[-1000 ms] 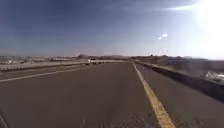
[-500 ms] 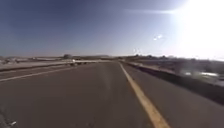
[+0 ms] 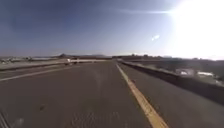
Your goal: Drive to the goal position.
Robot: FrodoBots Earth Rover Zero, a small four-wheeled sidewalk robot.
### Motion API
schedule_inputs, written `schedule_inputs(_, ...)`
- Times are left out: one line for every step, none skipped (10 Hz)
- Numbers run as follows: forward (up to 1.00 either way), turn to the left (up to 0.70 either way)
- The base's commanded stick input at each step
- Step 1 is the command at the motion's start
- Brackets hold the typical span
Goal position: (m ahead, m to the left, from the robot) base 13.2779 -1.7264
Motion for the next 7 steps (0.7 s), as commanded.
schedule_inputs(0.70, 0.00)
schedule_inputs(0.70, 0.00)
schedule_inputs(0.70, 0.00)
schedule_inputs(0.70, 0.00)
schedule_inputs(0.70, 0.00)
schedule_inputs(0.70, 0.00)
schedule_inputs(0.70, 0.00)
